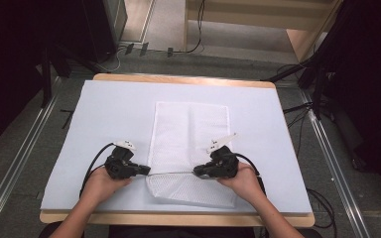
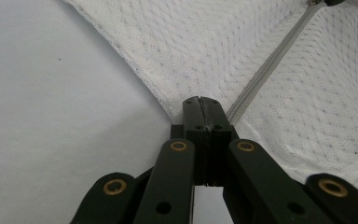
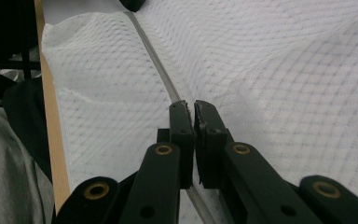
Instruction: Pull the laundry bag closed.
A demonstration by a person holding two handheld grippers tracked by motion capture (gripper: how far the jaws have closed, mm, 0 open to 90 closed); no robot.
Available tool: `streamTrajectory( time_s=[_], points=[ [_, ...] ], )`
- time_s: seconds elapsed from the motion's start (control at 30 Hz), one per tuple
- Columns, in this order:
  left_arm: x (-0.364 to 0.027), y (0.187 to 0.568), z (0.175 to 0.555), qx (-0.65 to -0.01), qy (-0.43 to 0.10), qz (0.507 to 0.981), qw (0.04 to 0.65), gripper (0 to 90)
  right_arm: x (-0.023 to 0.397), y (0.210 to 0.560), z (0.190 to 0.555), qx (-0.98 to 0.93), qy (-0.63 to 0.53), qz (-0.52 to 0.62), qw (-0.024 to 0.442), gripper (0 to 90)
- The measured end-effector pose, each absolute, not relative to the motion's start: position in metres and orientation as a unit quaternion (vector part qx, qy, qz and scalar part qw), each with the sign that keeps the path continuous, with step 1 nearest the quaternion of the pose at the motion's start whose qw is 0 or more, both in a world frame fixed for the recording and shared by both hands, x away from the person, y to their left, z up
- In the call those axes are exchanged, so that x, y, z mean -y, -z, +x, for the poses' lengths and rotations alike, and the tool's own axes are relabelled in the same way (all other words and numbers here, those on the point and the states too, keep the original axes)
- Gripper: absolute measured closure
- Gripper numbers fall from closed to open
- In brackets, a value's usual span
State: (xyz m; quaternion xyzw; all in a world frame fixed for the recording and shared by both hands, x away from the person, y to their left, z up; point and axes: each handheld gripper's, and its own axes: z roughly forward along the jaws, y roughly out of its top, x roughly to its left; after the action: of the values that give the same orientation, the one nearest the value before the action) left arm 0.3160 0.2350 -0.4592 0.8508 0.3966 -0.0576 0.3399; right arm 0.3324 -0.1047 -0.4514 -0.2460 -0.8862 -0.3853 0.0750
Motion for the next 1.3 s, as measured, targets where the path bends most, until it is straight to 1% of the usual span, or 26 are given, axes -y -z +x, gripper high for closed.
streamTrajectory(
  time_s=[0.53, 1.0, 1.3],
  points=[
    [-0.235, 0.460, 0.316, -0.396, 0.059, 0.850, 0.342, 90.0, 0.132, 0.451, 0.331, 0.883, 0.388, -0.256, 0.060, 89.0],
    [-0.236, 0.460, 0.316, -0.396, 0.060, 0.850, 0.343, 90.0, 0.139, 0.451, 0.330, 0.884, 0.384, -0.259, 0.061, 89.0],
    [-0.236, 0.460, 0.316, -0.396, 0.060, 0.850, 0.343, 90.0, 0.153, 0.450, 0.329, 0.881, 0.387, -0.265, 0.054, 89.0]
  ],
)
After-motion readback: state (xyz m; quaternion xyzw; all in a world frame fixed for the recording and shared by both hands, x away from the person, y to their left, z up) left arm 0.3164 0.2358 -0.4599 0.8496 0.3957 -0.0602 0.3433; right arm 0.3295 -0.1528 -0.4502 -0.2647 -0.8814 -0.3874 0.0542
